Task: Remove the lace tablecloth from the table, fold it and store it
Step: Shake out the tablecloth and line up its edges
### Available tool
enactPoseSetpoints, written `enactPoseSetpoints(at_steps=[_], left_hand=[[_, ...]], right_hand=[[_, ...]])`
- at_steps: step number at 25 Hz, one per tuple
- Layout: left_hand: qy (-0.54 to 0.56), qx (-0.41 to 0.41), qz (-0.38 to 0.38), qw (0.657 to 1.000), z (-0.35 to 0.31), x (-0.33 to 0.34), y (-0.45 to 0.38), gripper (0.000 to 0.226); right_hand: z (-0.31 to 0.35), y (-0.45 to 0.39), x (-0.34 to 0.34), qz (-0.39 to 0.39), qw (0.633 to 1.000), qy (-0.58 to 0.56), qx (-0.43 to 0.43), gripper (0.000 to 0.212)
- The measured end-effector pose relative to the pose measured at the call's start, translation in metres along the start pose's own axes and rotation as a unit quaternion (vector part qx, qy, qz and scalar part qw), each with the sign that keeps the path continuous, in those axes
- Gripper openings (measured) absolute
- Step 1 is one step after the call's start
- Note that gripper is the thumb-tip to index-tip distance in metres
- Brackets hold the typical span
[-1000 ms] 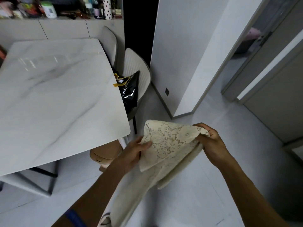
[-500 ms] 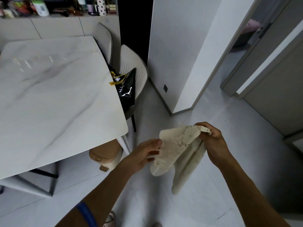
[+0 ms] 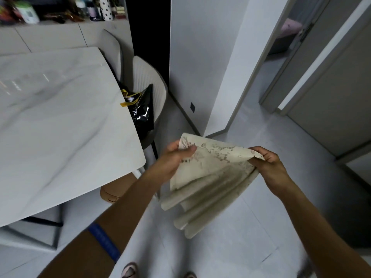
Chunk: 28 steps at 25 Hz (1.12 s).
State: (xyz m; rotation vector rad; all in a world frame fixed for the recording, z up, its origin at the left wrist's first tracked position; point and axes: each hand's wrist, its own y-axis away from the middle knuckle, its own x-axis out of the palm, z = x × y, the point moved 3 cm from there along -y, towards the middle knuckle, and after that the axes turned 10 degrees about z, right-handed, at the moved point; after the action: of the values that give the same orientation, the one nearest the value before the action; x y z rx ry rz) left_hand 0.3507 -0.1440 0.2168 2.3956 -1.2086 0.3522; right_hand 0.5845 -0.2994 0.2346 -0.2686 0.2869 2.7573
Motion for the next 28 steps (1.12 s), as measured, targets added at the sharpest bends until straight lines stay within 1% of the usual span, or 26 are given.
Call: enactPoseSetpoints(at_steps=[1, 3, 4, 5, 7, 8, 10, 11, 12, 13, 14, 15, 17, 18, 19, 20, 21, 23, 24, 25, 26, 27, 28], left_hand=[[-0.071, 0.032, -0.003, 0.997, -0.018, 0.009, -0.005, 0.020], [-0.183, 0.080, 0.016, 0.980, -0.043, 0.032, -0.012, 0.016], [-0.209, 0.095, 0.028, 0.973, -0.050, 0.042, -0.012, 0.013], [-0.224, 0.106, 0.037, 0.968, -0.054, 0.051, -0.013, 0.008], [-0.270, 0.119, 0.058, 0.954, -0.058, 0.062, -0.013, 0.006], [-0.307, 0.124, 0.070, 0.941, -0.058, 0.066, -0.011, 0.010], [-0.364, 0.150, 0.085, 0.915, -0.053, 0.069, -0.005, 0.015], [-0.369, 0.160, 0.076, 0.912, -0.048, 0.066, 0.002, 0.015], [-0.362, 0.170, 0.061, 0.915, -0.037, 0.061, 0.011, 0.018], [-0.364, 0.176, 0.033, 0.914, -0.023, 0.051, 0.020, 0.029], [-0.380, 0.179, -0.003, 0.907, -0.003, 0.039, 0.031, 0.040], [-0.418, 0.174, -0.050, 0.890, 0.020, 0.025, 0.041, 0.043], [-0.481, 0.149, -0.140, 0.852, 0.062, -0.005, 0.061, 0.044], [-0.485, 0.148, -0.175, 0.844, 0.076, -0.020, 0.069, 0.043], [-0.478, 0.166, -0.193, 0.841, 0.082, -0.033, 0.074, 0.037], [-0.475, 0.192, -0.190, 0.837, 0.082, -0.042, 0.077, 0.029], [-0.476, 0.209, -0.159, 0.839, 0.076, -0.045, 0.078, 0.023], [-0.477, 0.207, -0.027, 0.854, 0.065, -0.037, 0.070, 0.017], [-0.477, 0.189, 0.034, 0.857, 0.062, -0.026, 0.066, 0.018], [-0.473, 0.163, 0.068, 0.863, 0.061, -0.013, 0.063, 0.028], [-0.453, 0.143, 0.081, 0.876, 0.063, 0.000, 0.061, 0.043], [-0.425, 0.133, 0.074, 0.893, 0.066, 0.012, 0.059, 0.055], [-0.400, 0.140, 0.047, 0.904, 0.071, 0.022, 0.059, 0.062]], right_hand=[[-0.001, 0.000, -0.005, -0.004, 0.999, 0.038, 0.012, 0.026], [0.001, 0.000, -0.005, 0.010, 0.986, 0.163, 0.024, 0.029], [0.003, 0.001, 0.001, 0.033, 0.976, 0.216, 0.017, 0.029], [0.006, 0.001, 0.010, 0.060, 0.968, 0.245, 0.009, 0.030], [0.011, 0.002, 0.029, 0.097, 0.965, 0.245, 0.000, 0.036], [0.014, 0.001, 0.037, 0.094, 0.971, 0.220, -0.005, 0.034], [0.022, -0.002, 0.048, 0.081, 0.988, 0.128, -0.025, 0.015], [0.024, -0.003, 0.054, 0.089, 0.991, 0.093, -0.031, 0.009], [0.024, -0.003, 0.058, 0.103, 0.990, 0.084, -0.034, 0.010], [0.024, -0.003, 0.062, 0.121, 0.988, 0.087, -0.032, 0.013], [0.023, -0.002, 0.065, 0.138, 0.986, 0.091, -0.025, 0.015], [0.022, -0.002, 0.067, 0.151, 0.985, 0.085, -0.015, 0.017], [0.022, -0.003, 0.068, 0.179, 0.982, 0.062, -0.001, 0.019], [0.024, -0.004, 0.067, 0.197, 0.979, 0.053, -0.005, 0.020], [0.027, -0.006, 0.066, 0.212, 0.976, 0.048, -0.012, 0.022], [0.030, -0.008, 0.065, 0.221, 0.974, 0.043, -0.018, 0.026], [0.033, -0.010, 0.064, 0.217, 0.975, 0.037, -0.017, 0.031], [0.039, -0.015, 0.065, 0.188, 0.982, 0.017, -0.003, 0.039], [0.041, -0.016, 0.068, 0.179, 0.984, 0.009, 0.003, 0.037], [0.044, -0.017, 0.072, 0.173, 0.985, 0.006, 0.008, 0.033], [0.047, -0.017, 0.077, 0.164, 0.986, 0.004, 0.012, 0.030], [0.049, -0.017, 0.080, 0.145, 0.989, 0.000, 0.018, 0.029], [0.051, -0.016, 0.081, 0.115, 0.993, -0.006, 0.025, 0.029]])
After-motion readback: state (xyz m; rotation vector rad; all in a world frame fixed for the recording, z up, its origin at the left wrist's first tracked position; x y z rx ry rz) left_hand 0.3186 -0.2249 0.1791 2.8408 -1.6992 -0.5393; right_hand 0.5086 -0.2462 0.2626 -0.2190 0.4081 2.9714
